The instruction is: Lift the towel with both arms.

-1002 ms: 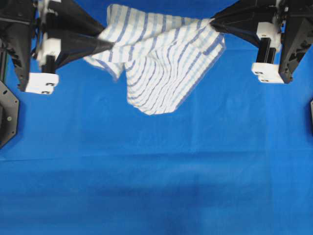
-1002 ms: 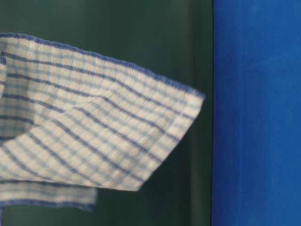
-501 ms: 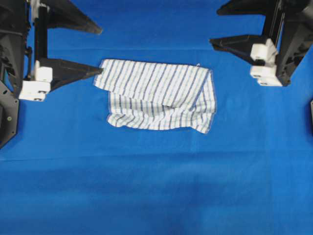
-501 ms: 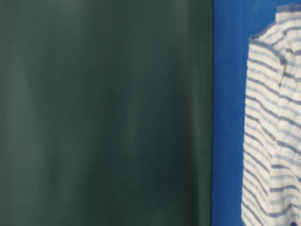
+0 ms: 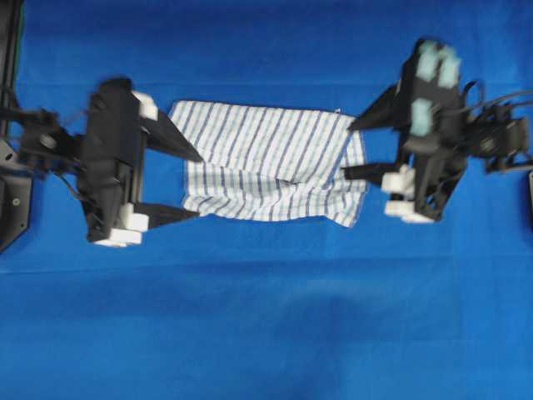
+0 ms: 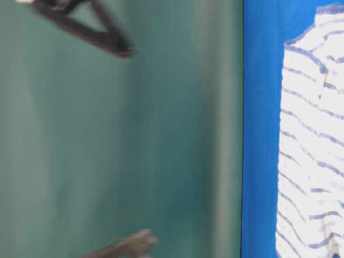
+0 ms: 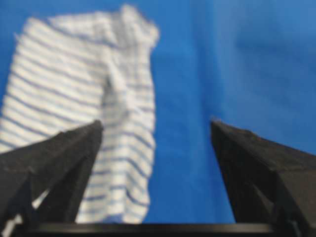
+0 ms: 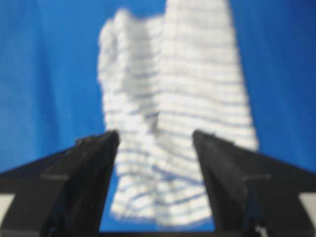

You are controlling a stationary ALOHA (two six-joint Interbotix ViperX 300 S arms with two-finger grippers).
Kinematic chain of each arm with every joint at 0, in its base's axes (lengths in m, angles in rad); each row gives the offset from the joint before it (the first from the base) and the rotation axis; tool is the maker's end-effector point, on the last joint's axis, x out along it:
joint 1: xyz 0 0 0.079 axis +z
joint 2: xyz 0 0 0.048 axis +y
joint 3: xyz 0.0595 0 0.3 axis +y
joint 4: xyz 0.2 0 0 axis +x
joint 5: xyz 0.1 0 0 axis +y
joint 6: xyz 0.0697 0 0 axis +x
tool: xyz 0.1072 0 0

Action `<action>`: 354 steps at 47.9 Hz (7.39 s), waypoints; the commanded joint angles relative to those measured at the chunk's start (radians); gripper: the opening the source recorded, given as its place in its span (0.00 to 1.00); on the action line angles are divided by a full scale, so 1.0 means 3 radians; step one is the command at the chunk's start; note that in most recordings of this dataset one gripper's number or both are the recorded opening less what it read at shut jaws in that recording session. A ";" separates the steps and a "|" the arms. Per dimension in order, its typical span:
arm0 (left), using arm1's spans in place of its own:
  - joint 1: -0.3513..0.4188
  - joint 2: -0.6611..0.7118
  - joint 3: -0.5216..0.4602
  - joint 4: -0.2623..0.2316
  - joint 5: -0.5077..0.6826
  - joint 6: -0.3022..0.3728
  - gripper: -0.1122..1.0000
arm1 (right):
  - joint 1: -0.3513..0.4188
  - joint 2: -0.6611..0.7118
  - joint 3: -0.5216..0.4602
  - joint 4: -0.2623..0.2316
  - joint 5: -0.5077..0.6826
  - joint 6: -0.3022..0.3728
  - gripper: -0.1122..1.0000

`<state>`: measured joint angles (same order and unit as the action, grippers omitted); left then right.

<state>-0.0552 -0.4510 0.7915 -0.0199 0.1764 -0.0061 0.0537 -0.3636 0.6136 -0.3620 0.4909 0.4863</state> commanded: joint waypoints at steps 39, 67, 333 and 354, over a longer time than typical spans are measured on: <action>-0.0026 0.1759 0.0251 -0.0005 -0.1253 0.0010 0.85 | -0.0102 0.1493 0.0373 -0.0010 -0.1099 0.0220 0.67; 0.0128 0.1774 0.0266 -0.0005 -0.1156 0.0061 0.24 | -0.0312 0.1529 0.0399 -0.0087 -0.1237 0.0164 0.16; 0.0552 0.0235 -0.0527 0.0000 0.0337 0.0297 0.12 | -0.0210 0.0097 -0.0547 -0.0138 0.0455 -0.0031 0.14; 0.0557 -0.0542 -0.1053 0.0000 0.0890 0.0302 0.12 | -0.0210 -0.0010 -0.1565 -0.0138 0.0982 -0.0511 0.14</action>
<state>0.1104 -0.5844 0.5323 -0.0184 0.4249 0.0859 -0.0077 -0.3451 0.2102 -0.3988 0.7655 0.3451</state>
